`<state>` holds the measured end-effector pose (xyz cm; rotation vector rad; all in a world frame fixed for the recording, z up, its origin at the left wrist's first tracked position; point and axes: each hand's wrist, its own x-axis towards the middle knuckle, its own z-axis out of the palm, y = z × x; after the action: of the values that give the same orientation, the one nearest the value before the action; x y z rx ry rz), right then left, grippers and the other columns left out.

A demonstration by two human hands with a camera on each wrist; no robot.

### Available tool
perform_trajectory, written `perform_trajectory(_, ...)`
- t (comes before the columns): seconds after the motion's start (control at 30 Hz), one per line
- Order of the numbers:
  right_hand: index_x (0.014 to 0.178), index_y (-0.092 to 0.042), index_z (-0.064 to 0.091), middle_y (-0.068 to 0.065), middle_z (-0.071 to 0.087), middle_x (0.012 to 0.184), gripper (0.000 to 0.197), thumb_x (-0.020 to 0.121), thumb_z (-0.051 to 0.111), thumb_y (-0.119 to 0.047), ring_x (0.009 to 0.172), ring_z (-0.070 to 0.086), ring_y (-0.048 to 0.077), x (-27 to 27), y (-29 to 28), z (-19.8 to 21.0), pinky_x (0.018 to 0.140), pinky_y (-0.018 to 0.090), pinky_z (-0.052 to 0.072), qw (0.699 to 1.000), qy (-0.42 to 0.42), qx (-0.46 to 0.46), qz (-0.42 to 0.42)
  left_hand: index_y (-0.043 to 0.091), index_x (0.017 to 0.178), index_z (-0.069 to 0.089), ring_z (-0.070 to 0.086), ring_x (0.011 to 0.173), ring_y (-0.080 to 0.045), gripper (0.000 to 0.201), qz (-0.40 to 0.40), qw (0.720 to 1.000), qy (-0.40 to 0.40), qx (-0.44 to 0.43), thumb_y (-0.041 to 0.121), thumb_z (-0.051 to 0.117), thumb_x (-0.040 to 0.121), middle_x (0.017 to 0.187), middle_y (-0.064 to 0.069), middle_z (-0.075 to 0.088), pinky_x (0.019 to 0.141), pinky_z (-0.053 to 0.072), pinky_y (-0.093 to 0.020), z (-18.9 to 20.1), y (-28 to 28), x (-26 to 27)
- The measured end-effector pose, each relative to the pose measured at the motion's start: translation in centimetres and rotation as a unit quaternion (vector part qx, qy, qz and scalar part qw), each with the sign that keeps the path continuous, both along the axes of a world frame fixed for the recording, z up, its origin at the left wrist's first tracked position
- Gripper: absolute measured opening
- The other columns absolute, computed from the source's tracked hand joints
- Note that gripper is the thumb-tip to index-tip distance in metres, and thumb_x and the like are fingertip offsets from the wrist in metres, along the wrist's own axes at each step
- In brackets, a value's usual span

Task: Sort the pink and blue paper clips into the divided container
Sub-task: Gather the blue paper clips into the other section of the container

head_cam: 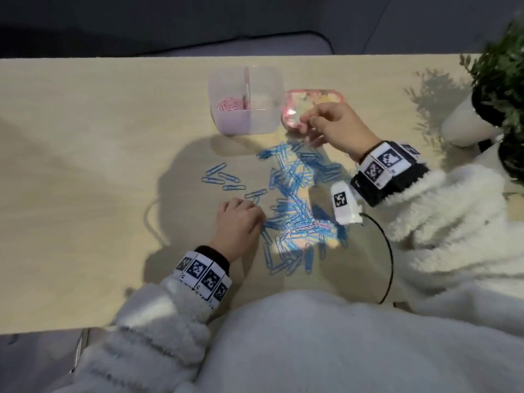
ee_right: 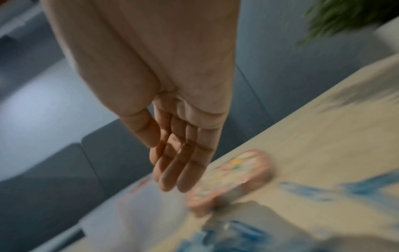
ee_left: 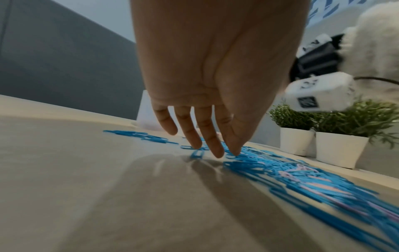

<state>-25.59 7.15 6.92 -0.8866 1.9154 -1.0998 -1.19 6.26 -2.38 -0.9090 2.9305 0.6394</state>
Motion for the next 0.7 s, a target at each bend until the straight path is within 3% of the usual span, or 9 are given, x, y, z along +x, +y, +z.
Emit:
perform_trajectory(0.07, 0.072, -0.016, 0.056, 0.001, 0.058, 0.068, 0.027, 0.092, 0.044, -0.001, 0.039, 0.054, 0.001, -2.0, 5.1, -2.1, 0.041, 0.012, 0.042, 0.993, 0.085, 0.077, 0.02, 0.024, 0.075, 0.063, 0.062, 0.08, -0.026, 0.029, -0.031, 0.999, 0.001, -0.016, 0.038, 0.038, 0.071, 0.079, 0.003, 0.066, 0.073, 0.03, -0.032, 0.0, 0.6, -1.1)
perform_trajectory(0.13, 0.072, -0.016, 0.06, 0.004, 0.06, 0.067, 0.023, 0.088, 0.05, -0.003, 0.047, 0.054, 0.01, -3.0, 9.4, -4.0, 0.05, 0.018, 0.044, 0.98, 0.132, 0.15, 0.025, 0.024, 0.073, 0.062, 0.061, 0.077, -0.025, 0.028, -0.066, 0.997, 0.001, -0.03, 0.036, 0.038, 0.071, 0.076, 0.004, 0.065, 0.07, 0.027, -0.032, 0.2, 1.3, -2.5)
perform_trajectory(0.23, 0.056, -0.026, 0.049, 0.004, 0.058, 0.066, 0.034, 0.084, 0.057, -0.009, 0.064, 0.051, 0.019, -1.9, 13.9, -5.8, 0.065, 0.027, 0.039, 0.959, 0.195, 0.204, 0.034, 0.022, 0.075, 0.062, 0.059, 0.077, -0.028, 0.028, -0.127, 0.992, 0.005, 0.005, 0.034, 0.037, 0.076, 0.078, -0.001, 0.064, 0.07, 0.042, -0.036, 0.7, 2.4, -5.2)
perform_trajectory(0.3, 0.06, -0.023, 0.049, -0.002, 0.055, 0.061, 0.026, 0.081, 0.064, -0.021, 0.065, 0.051, 0.02, -0.2, 15.4, -6.3, 0.065, 0.03, 0.038, 0.958, 0.19, 0.21, 0.041, 0.016, 0.08, 0.063, 0.058, 0.079, -0.031, 0.024, -0.167, 0.985, 0.006, 0.041, 0.03, 0.042, 0.078, 0.085, -0.006, 0.065, 0.07, 0.048, -0.04, 1.1, 3.0, -7.0)
perform_trajectory(0.37, 0.076, -0.021, 0.052, -0.005, 0.054, 0.064, 0.019, 0.077, 0.069, -0.03, 0.067, 0.051, 0.021, 1.3, 15.8, -6.8, 0.066, 0.033, 0.041, 0.956, 0.192, 0.216, 0.052, 0.012, 0.087, 0.063, 0.057, 0.085, -0.034, 0.018, -0.189, 0.981, -0.004, 0.046, 0.024, 0.052, 0.078, 0.091, -0.011, 0.064, 0.075, 0.048, -0.043, 1.3, 3.3, -8.4)
perform_trajectory(0.47, 0.092, -0.014, 0.052, 0.002, 0.057, 0.076, 0.021, 0.078, 0.066, -0.02, 0.081, 0.056, 0.03, 1.8, 16.5, -7.7, 0.071, 0.035, 0.041, 0.948, 0.218, 0.224, 0.068, 0.008, 0.092, 0.063, 0.057, 0.09, -0.036, 0.015, -0.173, 0.984, 0.007, 0.052, 0.018, 0.056, 0.082, 0.095, -0.015, 0.061, 0.077, 0.048, -0.045, 1.1, 3.2, -9.6)
perform_trajectory(0.57, 0.091, -0.011, 0.053, 0.016, 0.061, 0.091, 0.018, 0.076, 0.058, -0.002, 0.089, 0.057, 0.034, 0.6, 17.4, -7.5, 0.071, 0.033, 0.038, 0.949, 0.209, 0.236, 0.019, 0.003, 0.09, 0.062, 0.055, 0.095, -0.036, 0.01, -0.146, 0.986, 0.004, 0.075, 0.006, 0.056, 0.083, 0.097, -0.017, 0.059, 0.081, 0.045, -0.044, 0.9, 2.5, -9.7)
perform_trajectory(0.7, 0.084, -0.01, 0.058, 0.021, 0.059, 0.1, 0.012, 0.078, 0.053, -0.001, 0.094, 0.056, 0.035, 0.0, 16.9, -6.6, 0.072, 0.031, 0.036, 0.949, 0.241, 0.202, -0.026, 0.004, 0.086, 0.064, 0.058, 0.089, -0.032, 0.008, -0.12, 0.988, -0.008, 0.094, 0.002, 0.06, 0.079, 0.096, -0.014, 0.06, 0.076, 0.044, -0.036, 1.0, 1.3, -8.8)
